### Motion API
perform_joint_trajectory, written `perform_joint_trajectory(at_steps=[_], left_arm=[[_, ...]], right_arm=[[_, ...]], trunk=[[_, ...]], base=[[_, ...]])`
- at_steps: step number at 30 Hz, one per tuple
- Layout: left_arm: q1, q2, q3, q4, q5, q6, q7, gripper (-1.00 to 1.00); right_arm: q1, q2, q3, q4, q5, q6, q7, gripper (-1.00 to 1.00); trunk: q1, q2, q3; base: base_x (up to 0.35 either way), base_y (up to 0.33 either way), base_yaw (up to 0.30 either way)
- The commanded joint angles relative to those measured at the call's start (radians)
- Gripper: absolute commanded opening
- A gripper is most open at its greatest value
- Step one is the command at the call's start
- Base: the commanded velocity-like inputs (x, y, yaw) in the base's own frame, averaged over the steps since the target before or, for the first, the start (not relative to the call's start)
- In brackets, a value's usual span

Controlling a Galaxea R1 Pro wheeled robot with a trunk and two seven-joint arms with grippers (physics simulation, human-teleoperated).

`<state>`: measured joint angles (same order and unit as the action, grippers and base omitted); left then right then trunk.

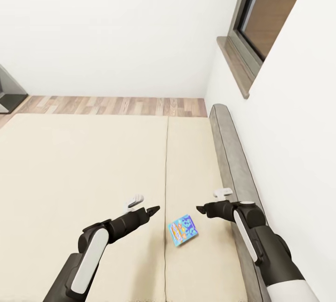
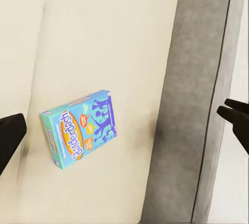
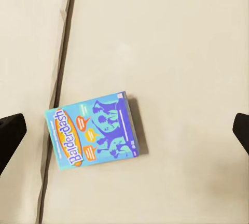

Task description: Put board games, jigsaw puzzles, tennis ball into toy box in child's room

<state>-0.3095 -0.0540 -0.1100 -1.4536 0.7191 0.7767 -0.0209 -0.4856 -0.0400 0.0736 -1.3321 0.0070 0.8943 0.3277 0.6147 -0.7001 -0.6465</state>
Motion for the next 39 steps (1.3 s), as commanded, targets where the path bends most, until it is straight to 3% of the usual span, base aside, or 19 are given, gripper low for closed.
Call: perform_joint_trajectory(at_steps=[1, 3, 12, 22, 39], left_arm=[[0.0, 0.0, 0.001, -0.001, -0.001, 0.005, -0.003, 1.0], [0.002, 0.012, 0.001, -0.002, -0.001, 0.004, -0.043, 1.0], [0.01, 0.034, 0.002, -0.003, -0.002, 0.003, -0.101, 1.0], [0.012, 0.042, 0.002, -0.002, -0.002, -0.004, -0.124, 1.0], [0.013, 0.044, 0.003, 0.007, -0.003, -0.011, -0.136, 1.0]], right_arm=[[-0.001, -0.001, 0.001, -0.001, 0.001, 0.004, 0.002, 1.0], [0.001, -0.001, 0.002, -0.01, 0.001, 0.004, 0.003, 1.0], [0.003, -0.002, 0.001, -0.024, 0.001, 0.003, 0.029, 1.0], [0.005, -0.008, -0.001, -0.034, 0.009, 0.002, 0.135, 1.0], [0.004, -0.013, -0.003, -0.037, 0.014, 0.002, 0.186, 1.0]], trunk=[[0.0, -0.001, -0.003], [0.0, -0.001, -0.006], [0.0, -0.001, -0.02], [0.0, -0.001, -0.036], [0.0, -0.001, -0.064]], base=[[0.0, 0.0, 0.0], [0.0, 0.0, 0.0], [0.0, 0.0, 0.0], [0.0, 0.0, 0.0], [0.0, 0.0, 0.0]])
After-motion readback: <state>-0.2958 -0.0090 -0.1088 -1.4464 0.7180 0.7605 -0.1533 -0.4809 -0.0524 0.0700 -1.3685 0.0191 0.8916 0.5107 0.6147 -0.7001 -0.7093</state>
